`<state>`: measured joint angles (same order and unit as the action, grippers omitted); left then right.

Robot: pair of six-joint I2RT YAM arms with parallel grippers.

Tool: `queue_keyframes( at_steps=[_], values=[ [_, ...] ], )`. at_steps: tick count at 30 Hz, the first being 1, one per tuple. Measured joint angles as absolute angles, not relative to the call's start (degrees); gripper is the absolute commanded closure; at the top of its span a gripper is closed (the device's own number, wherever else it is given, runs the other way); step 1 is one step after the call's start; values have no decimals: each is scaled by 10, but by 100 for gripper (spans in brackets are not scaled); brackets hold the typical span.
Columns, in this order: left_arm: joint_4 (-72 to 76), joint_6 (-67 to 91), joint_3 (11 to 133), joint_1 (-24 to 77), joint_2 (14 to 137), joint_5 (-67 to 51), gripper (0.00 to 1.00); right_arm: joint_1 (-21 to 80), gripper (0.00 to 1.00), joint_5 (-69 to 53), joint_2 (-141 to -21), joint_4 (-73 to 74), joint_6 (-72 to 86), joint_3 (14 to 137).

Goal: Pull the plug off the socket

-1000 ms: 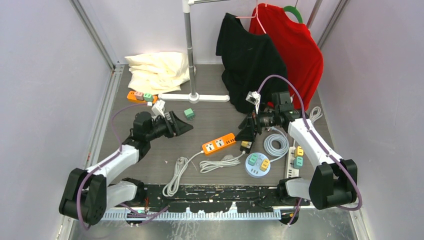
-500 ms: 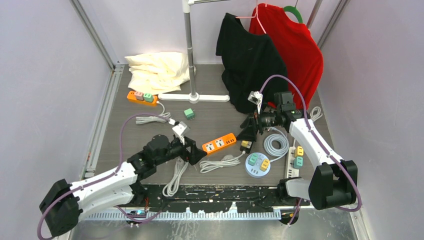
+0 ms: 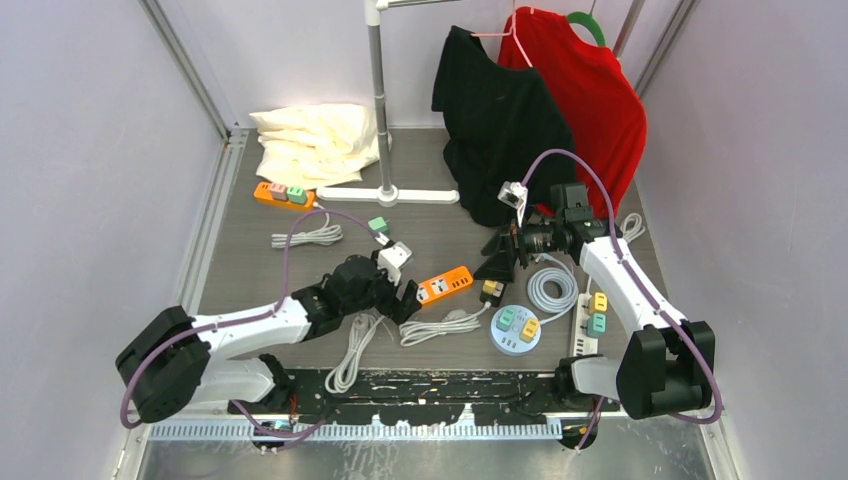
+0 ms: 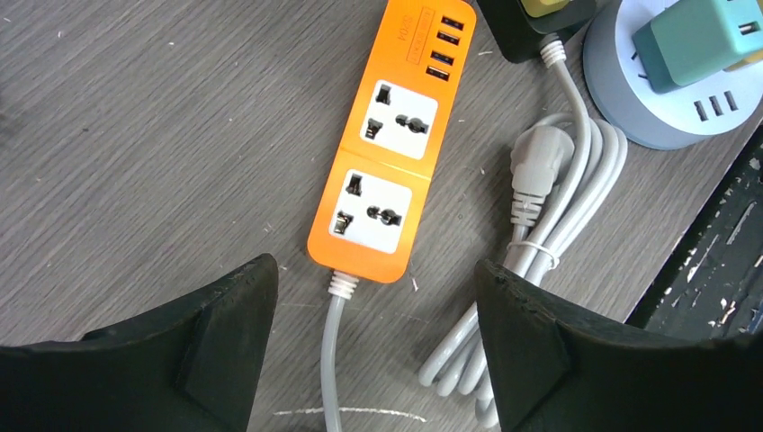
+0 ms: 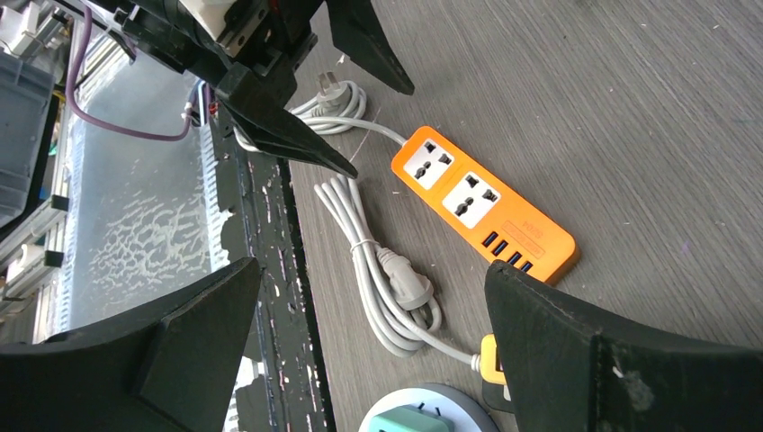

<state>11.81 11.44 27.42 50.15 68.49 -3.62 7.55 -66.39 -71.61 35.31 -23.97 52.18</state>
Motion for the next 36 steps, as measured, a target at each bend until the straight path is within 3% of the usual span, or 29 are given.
queue_keyframes(
  at_steps=[15,23,25,27,30,36],
  values=[
    [116,113,309,502,796,-30,27,74,0,-672,-716,355,-245,522],
    [112,116,326,502,830,-22,40,74,0,-677,-716,355,-248,522],
    [108,116,329,502,833,-21,49,74,0,-677,-716,355,-249,522],
    [103,115,333,502,835,-19,65,74,0,-677,-716,355,-249,522],
    [95,111,340,503,836,-11,76,74,0,-679,-716,355,-249,522],
    [65,77,361,501,837,13,80,74,0,-681,-716,355,-249,522]
  ],
)
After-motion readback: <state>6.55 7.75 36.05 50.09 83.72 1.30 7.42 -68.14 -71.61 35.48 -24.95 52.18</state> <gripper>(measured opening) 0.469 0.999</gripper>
